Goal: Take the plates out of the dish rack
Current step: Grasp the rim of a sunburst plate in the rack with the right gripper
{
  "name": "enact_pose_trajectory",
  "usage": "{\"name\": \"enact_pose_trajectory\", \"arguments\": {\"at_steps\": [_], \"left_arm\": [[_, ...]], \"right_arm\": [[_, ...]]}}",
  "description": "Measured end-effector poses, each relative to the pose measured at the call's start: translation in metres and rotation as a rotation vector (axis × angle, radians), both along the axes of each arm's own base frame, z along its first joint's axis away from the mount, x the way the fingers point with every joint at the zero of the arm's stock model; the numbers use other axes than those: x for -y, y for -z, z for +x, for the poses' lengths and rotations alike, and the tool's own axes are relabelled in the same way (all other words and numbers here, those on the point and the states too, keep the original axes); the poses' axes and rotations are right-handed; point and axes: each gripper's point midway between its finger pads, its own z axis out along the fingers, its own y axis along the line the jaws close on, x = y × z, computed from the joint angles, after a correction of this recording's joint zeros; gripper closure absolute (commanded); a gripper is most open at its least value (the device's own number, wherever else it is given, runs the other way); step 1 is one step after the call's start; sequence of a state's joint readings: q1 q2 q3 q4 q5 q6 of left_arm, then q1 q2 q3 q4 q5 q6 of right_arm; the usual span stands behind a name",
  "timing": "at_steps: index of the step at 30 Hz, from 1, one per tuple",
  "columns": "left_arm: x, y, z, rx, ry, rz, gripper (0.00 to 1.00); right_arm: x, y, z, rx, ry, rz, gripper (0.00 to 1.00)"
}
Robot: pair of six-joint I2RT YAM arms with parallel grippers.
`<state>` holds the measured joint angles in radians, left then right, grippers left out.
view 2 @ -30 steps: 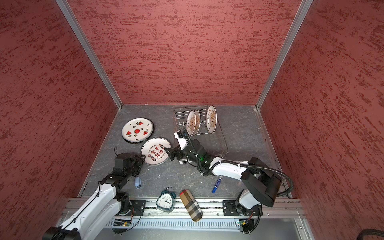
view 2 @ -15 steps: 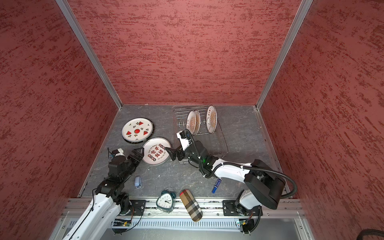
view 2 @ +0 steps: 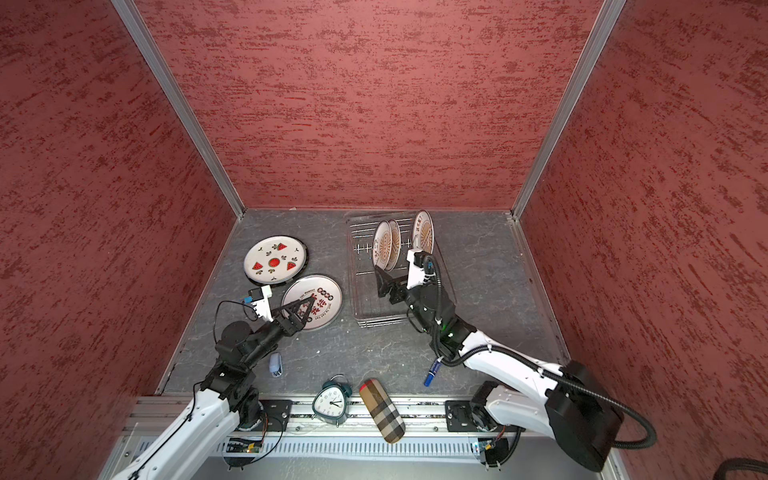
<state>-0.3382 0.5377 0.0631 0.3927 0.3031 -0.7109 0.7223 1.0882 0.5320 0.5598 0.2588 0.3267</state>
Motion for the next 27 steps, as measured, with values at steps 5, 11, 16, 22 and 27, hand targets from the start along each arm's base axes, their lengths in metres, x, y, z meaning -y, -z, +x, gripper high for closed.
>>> {"name": "enact_pose_trajectory", "arguments": {"at_steps": [5, 11, 16, 22, 27], "left_arm": [[0.040, -0.005, -0.014, 0.078, 0.196, 0.029, 0.01], [0.065, -0.017, -0.031, 0.177, 0.346, 0.046, 0.01], [0.069, -0.026, -0.032, 0.215, 0.346, 0.061, 0.01], [0.059, -0.035, -0.027, 0.243, 0.268, 0.065, 0.01], [0.054, -0.041, -0.027, 0.266, 0.237, 0.070, 0.01]], "right_arm": [[0.056, 0.009, 0.024, -0.065, 0.157, 0.002, 0.01], [0.084, 0.018, 0.044, -0.159, 0.253, -0.041, 0.08], [0.087, 0.008, 0.071, -0.207, 0.336, -0.099, 0.33], [0.094, 0.014, 0.099, -0.283, 0.440, -0.211, 0.52], [0.095, 0.025, 0.121, -0.349, 0.490, -0.312, 0.60]]}}
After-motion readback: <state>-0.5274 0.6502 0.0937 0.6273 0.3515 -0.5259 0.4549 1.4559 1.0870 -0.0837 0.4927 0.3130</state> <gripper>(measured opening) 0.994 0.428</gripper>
